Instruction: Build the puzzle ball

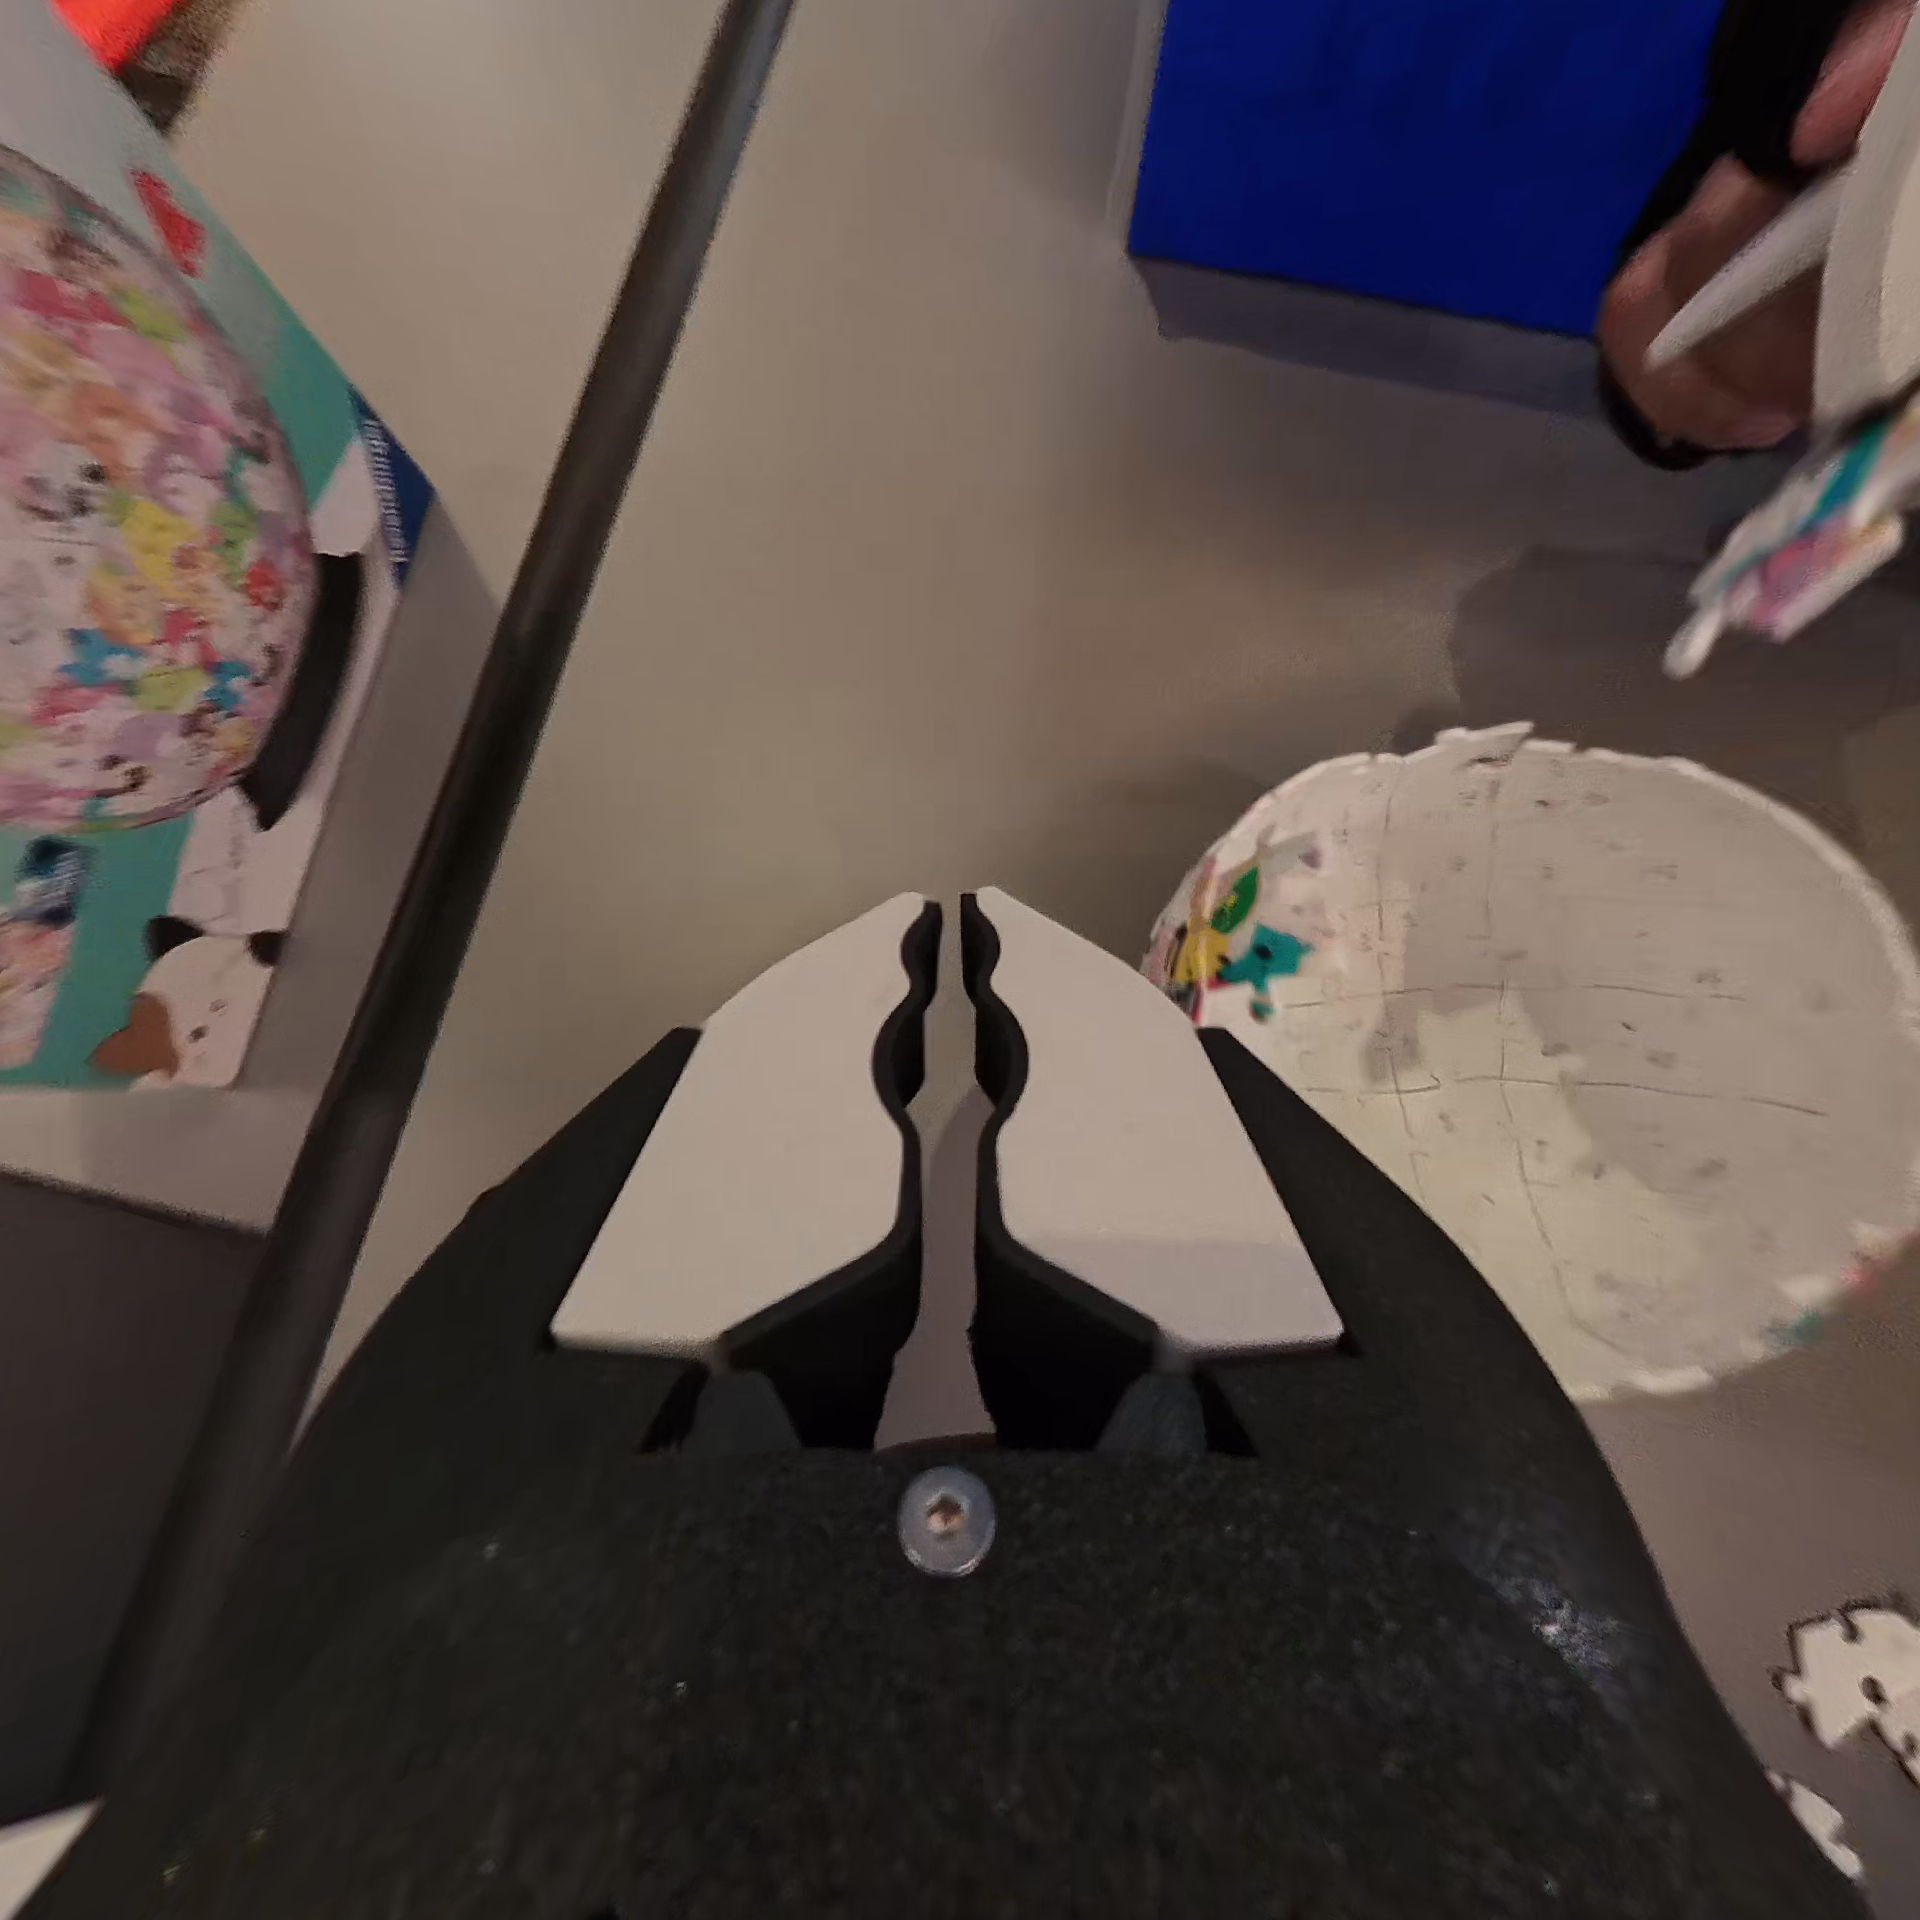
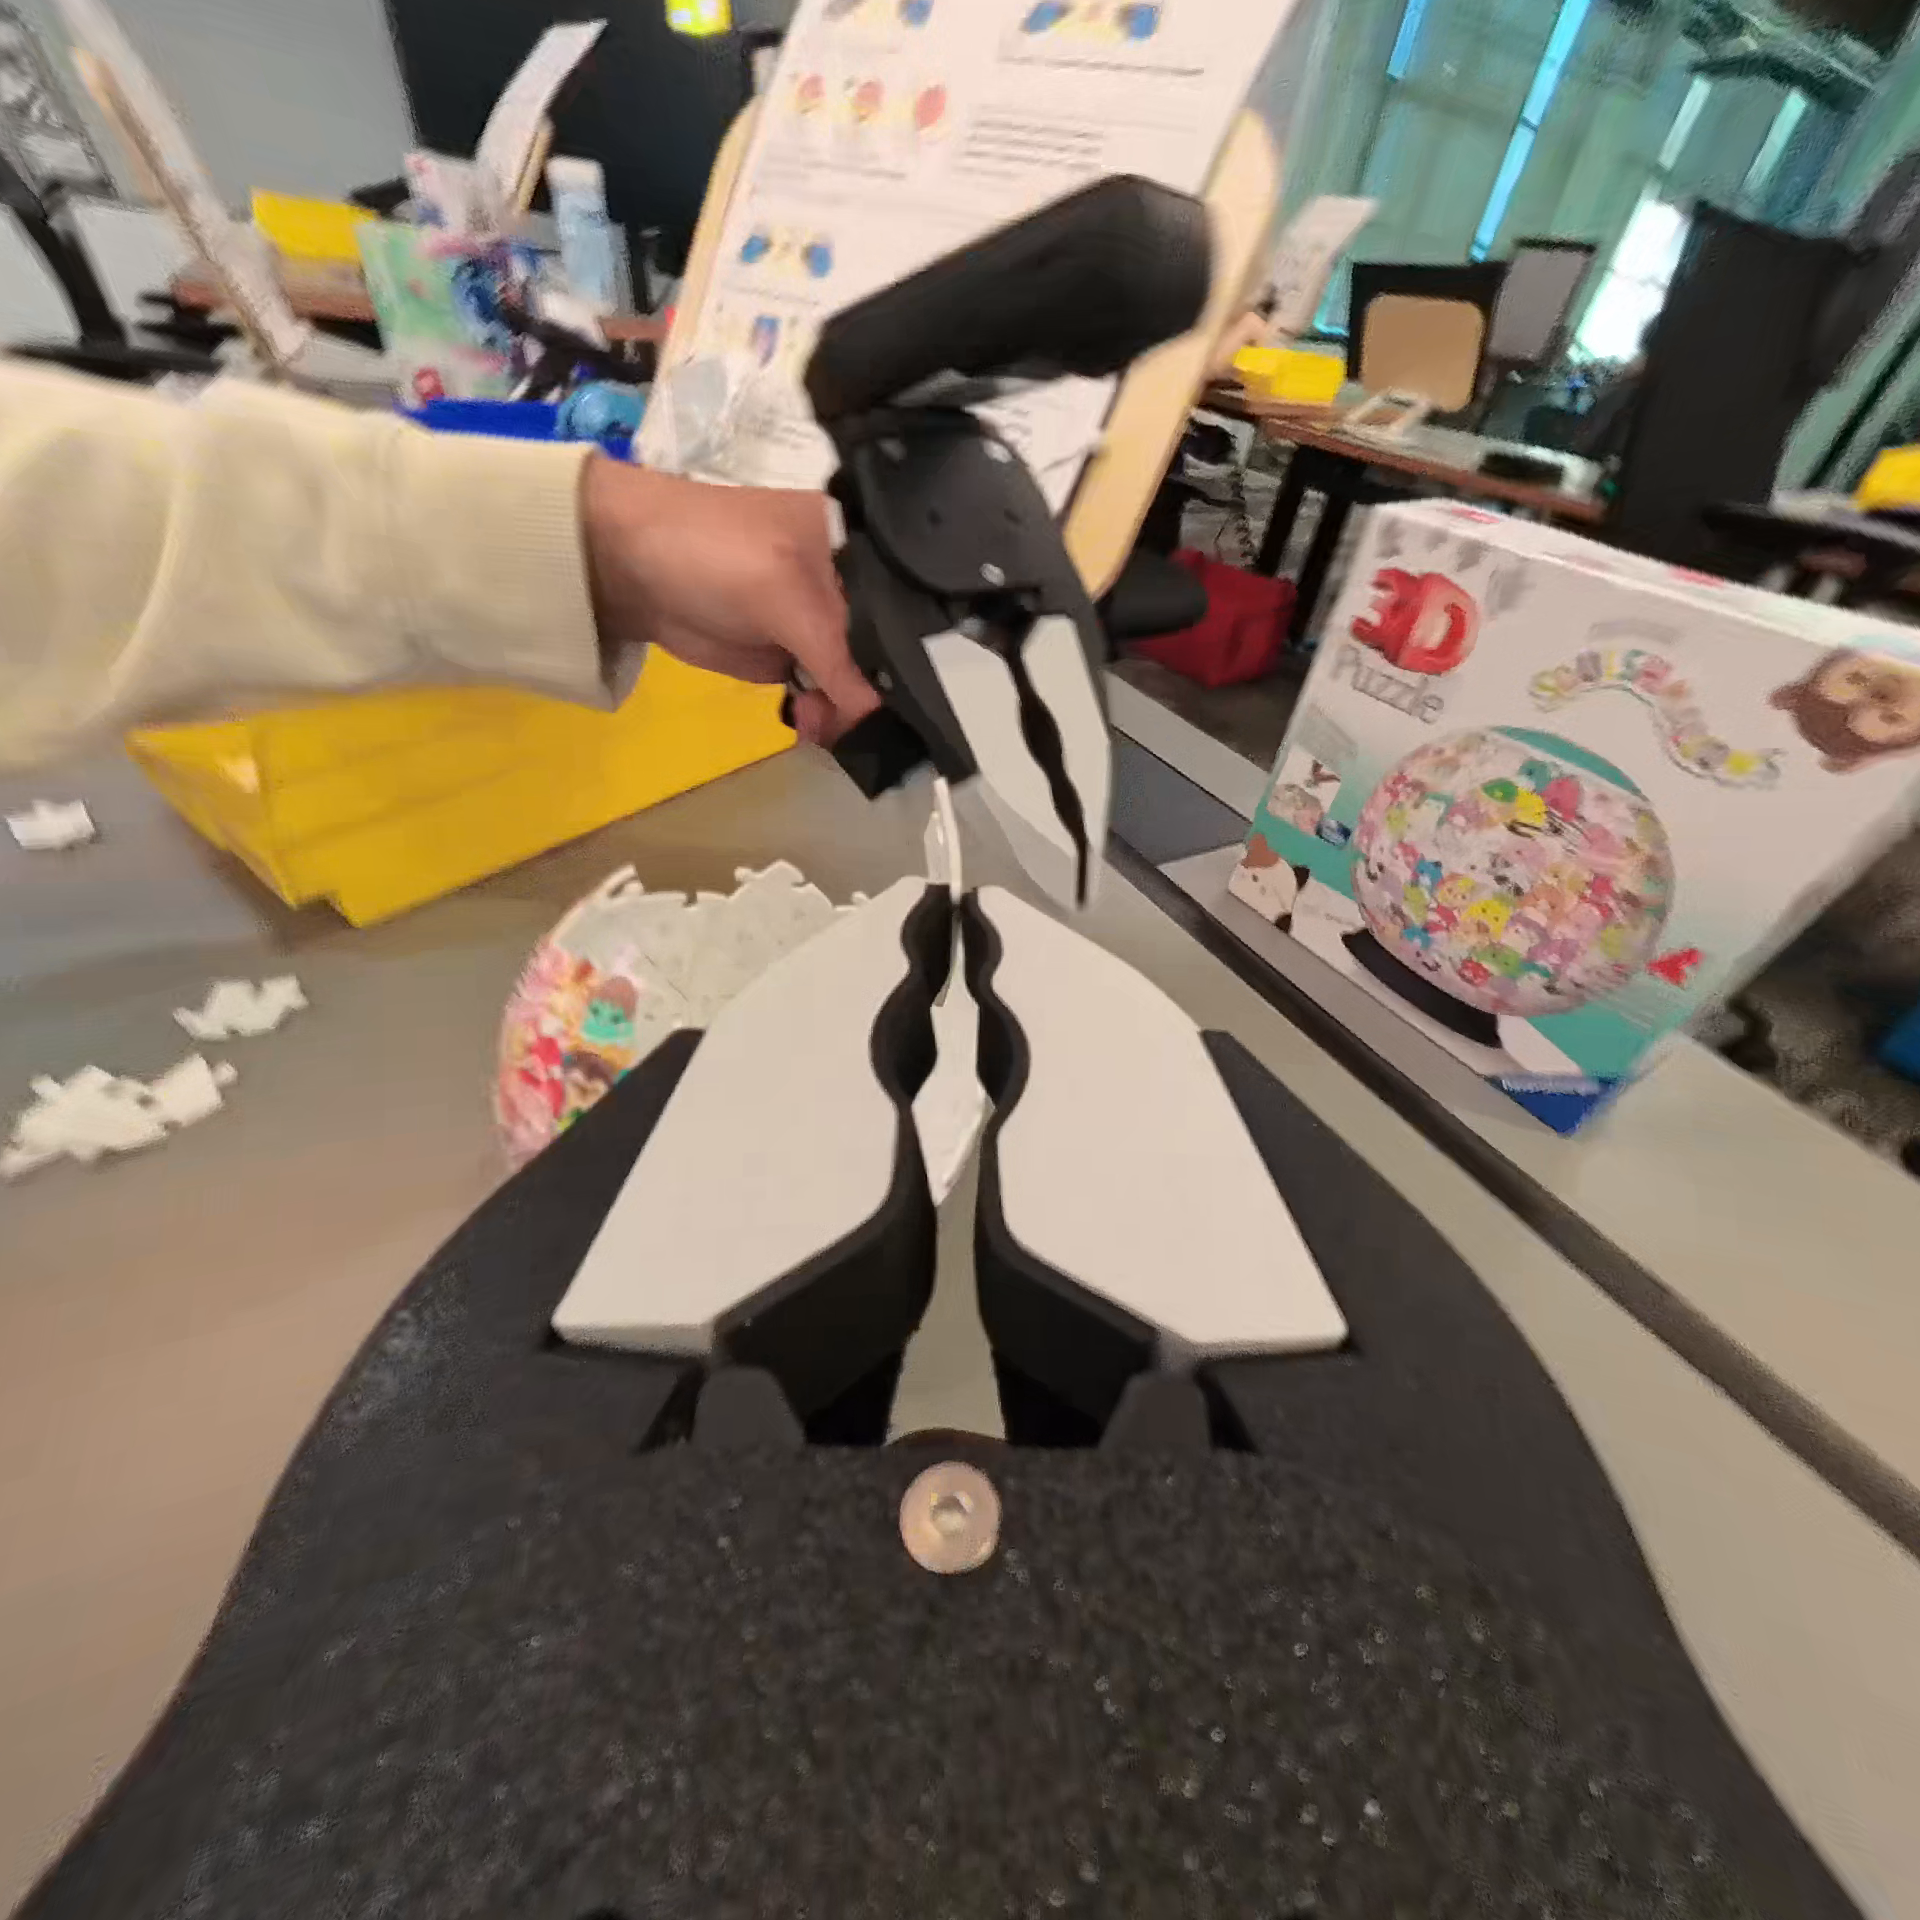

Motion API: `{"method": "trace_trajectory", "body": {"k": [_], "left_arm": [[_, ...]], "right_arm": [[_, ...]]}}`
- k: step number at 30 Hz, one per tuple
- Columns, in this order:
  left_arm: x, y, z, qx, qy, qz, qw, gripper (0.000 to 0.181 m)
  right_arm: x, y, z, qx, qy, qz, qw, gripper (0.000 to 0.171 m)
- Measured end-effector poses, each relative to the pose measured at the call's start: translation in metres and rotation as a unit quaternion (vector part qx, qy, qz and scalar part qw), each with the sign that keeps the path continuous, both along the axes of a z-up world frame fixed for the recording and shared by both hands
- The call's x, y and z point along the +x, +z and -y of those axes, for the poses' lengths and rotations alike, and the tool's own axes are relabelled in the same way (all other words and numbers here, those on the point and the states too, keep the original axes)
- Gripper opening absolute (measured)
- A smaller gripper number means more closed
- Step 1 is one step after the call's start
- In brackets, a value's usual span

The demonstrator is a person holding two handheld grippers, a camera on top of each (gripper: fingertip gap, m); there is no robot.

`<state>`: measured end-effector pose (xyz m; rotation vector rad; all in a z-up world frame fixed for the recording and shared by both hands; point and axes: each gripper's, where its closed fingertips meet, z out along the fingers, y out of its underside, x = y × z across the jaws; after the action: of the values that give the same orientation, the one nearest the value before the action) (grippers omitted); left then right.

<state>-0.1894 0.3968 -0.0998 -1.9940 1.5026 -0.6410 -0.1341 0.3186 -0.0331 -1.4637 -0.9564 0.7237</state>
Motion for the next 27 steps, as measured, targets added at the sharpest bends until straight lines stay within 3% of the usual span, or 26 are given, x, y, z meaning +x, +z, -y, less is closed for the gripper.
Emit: {"method": "trace_trajectory", "body": {"k": [2,4,6,8,10,15,18,22,27], "left_arm": [[-0.016,0.029,0.007,0.015,0.02,0.013,1.0,0.007],[-0.036,0.063,0.021,0.048,0.041,0.021,0.998,0.011],[-0.054,0.098,0.05,0.075,0.055,0.048,0.994,0.018],[-0.068,0.126,0.088,0.069,0.09,0.102,0.988,0.019],[-0.076,0.13,0.134,0.031,0.111,0.127,0.985,0.025],[-0.065,0.096,0.236,-0.007,0.166,0.167,0.972,0.026],[-0.051,0.066,0.27,-0.008,0.206,0.175,0.963,0.027],[-0.05,0.014,0.277,-0.007,0.252,0.126,0.959,0.052],[-0.058,-0.034,0.26,-0.016,0.273,0.085,0.958,0.062]], "right_arm": [[0.012,0.008,0.01,-0.044,-0.029,0.012,0.999,0.002],[0.021,-0.004,0.033,-0.105,-0.03,0.081,0.991,0.002],[0.02,-0.035,0.081,-0.232,0.013,0.129,0.964,0.002],[0.012,-0.077,0.145,-0.378,0.089,0.165,0.907,0.002],[0.008,-0.111,0.17,-0.408,0.092,0.191,0.888,0.002],[-0.003,-0.15,0.181,-0.427,0.116,0.24,0.864,0.004],[-0.003,-0.151,0.173,-0.407,0.126,0.232,0.874,0.004],[0.005,-0.156,0.159,-0.361,0.109,0.242,0.894,0.017],[0.017,-0.14,0.146,-0.252,0.061,0.227,0.939,0.045]]}}
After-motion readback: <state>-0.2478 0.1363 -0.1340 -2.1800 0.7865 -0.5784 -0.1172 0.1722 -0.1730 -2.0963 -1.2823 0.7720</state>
